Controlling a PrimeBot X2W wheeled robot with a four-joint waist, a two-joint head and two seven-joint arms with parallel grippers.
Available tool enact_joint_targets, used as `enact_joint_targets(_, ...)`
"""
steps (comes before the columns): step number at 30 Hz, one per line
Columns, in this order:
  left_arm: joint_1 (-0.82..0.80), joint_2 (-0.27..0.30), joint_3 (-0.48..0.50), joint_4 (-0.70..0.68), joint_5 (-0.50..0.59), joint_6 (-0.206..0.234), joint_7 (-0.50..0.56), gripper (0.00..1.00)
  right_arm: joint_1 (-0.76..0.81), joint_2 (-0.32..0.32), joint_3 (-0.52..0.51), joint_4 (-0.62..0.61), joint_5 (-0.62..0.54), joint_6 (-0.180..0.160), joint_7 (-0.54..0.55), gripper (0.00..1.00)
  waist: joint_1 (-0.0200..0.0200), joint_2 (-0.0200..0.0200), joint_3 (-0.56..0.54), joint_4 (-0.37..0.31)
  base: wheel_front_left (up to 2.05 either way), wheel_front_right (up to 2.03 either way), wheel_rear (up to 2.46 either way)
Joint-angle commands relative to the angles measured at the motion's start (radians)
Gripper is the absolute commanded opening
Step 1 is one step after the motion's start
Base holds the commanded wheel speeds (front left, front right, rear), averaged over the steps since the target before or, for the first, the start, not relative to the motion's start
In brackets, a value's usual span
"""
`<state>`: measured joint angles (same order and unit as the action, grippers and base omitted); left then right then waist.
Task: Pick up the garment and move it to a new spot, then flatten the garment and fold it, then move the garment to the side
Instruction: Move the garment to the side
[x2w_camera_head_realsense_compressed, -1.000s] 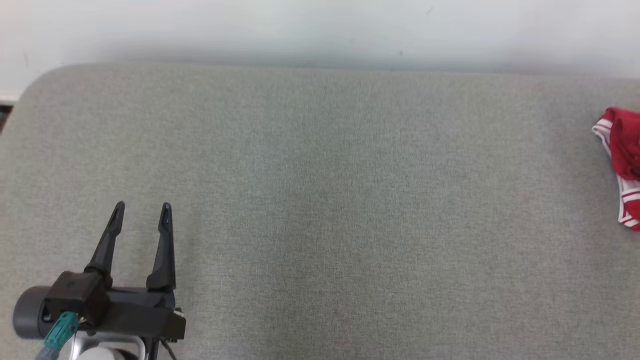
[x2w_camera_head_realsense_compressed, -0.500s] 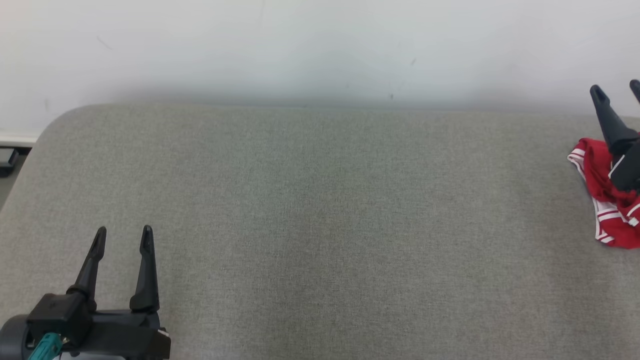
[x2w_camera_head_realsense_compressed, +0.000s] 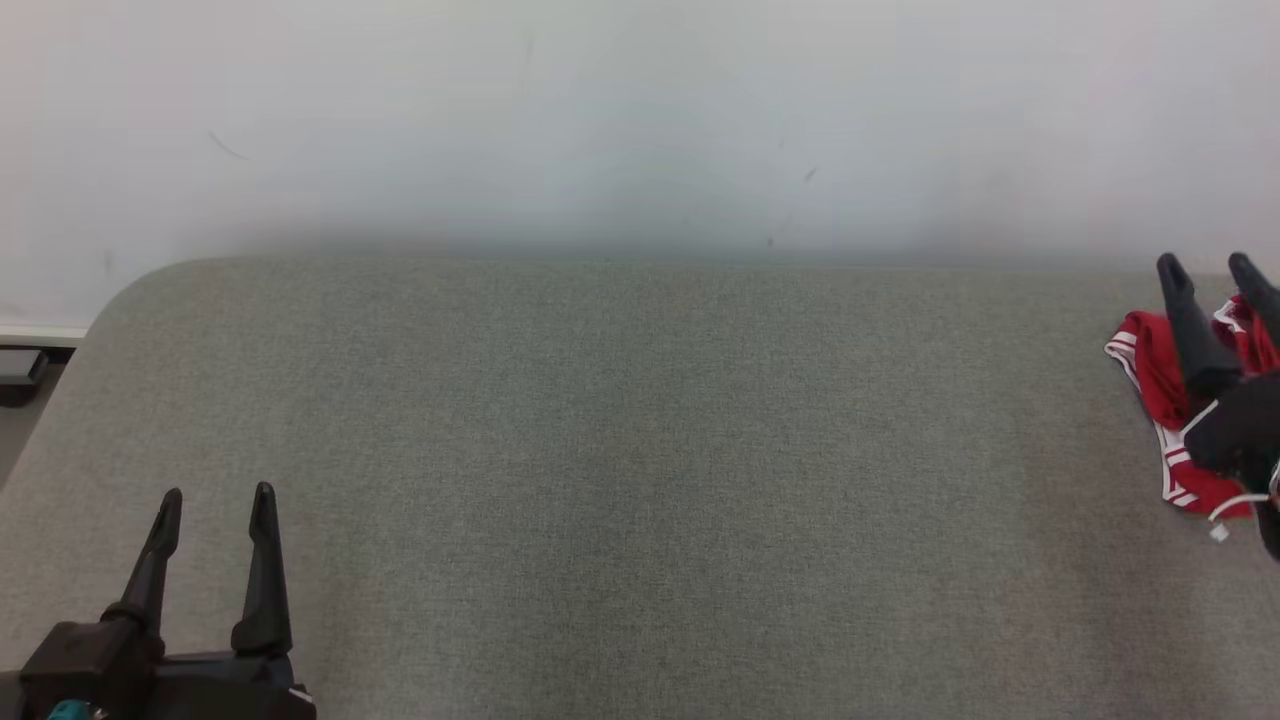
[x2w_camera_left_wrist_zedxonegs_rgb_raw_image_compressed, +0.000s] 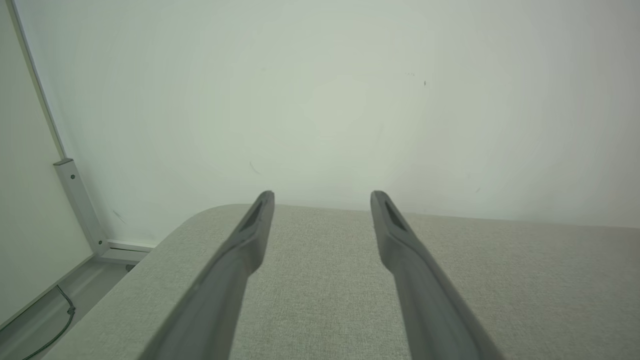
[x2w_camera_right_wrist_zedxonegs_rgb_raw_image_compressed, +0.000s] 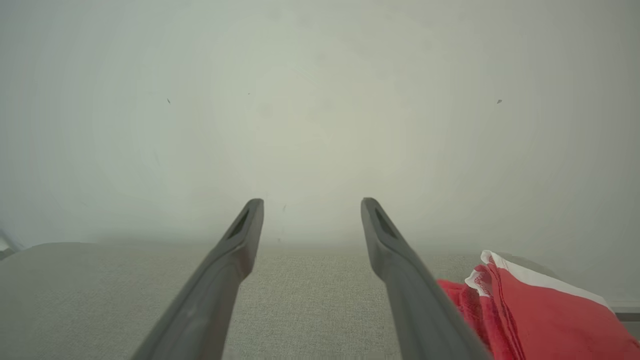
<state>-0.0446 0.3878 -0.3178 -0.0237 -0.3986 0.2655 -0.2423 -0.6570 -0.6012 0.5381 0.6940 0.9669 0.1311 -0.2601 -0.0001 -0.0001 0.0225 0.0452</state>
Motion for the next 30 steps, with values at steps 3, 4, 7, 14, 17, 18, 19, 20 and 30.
enact_joint_targets(3, 0.023, 0.016, 0.010, -0.011, -0.008, 0.009, 0.002, 1.00, 0.084, 0.036, -0.094, -0.042, -0.066, -0.001, -0.004, 1.00, 0.0001, 0.0001, -0.013, 0.001, 0.00, 0.00, 0.00)
enact_joint_targets(4, 0.026, 0.018, 0.014, -0.014, -0.009, 0.013, 0.003, 1.00, 0.106, 0.045, -0.119, -0.057, -0.087, -0.001, -0.004, 1.00, 0.0001, 0.0001, -0.015, 0.000, 0.00, 0.00, 0.00)
enact_joint_targets(7, 0.038, 0.024, 0.021, -0.019, -0.016, 0.018, 0.003, 1.00, 0.165, 0.073, -0.174, -0.099, -0.147, -0.001, -0.004, 1.00, 0.0001, 0.0001, -0.020, -0.004, 0.00, 0.00, 0.00)
enact_joint_targets(14, 0.063, 0.028, 0.037, -0.024, -0.031, 0.033, -0.001, 1.00, 0.288, 0.138, -0.313, -0.195, -0.273, -0.001, 0.006, 1.00, 0.0001, 0.0001, -0.039, -0.007, 0.00, 0.00, 0.00)
enact_joint_targets(17, 0.073, 0.029, 0.047, -0.027, -0.035, 0.036, -0.006, 1.00, 0.344, 0.179, -0.374, -0.245, -0.320, -0.001, 0.030, 1.00, 0.0001, 0.0001, -0.046, -0.006, 0.00, 0.00, 0.00)
enact_joint_targets(18, 0.078, 0.029, 0.051, -0.028, -0.038, 0.039, -0.005, 1.00, 0.364, 0.188, -0.397, -0.258, -0.344, -0.001, 0.038, 1.00, 0.0001, 0.0001, -0.048, -0.005, 0.00, 0.00, 0.00)
enact_joint_targets(19, 0.082, 0.030, 0.055, -0.027, -0.039, 0.040, -0.008, 1.00, 0.381, 0.201, -0.423, -0.273, -0.363, -0.001, 0.046, 1.00, 0.0001, 0.0001, -0.049, -0.005, 0.00, 0.00, 0.00)
enact_joint_targets(20, 0.086, 0.029, 0.058, -0.027, -0.038, 0.040, -0.008, 1.00, 0.399, 0.219, -0.443, -0.289, -0.380, -0.001, 0.055, 1.00, 0.0001, 0.0001, -0.051, -0.004, 0.00, 0.00, 0.00)
enact_joint_targets(30, 0.122, 0.037, 0.070, -0.025, -0.041, 0.050, -0.013, 1.00, 0.565, 0.382, -0.596, -0.451, -0.541, -0.001, 0.150, 1.00, 0.0001, 0.0001, -0.060, -0.005, 0.00, 0.00, 0.00)
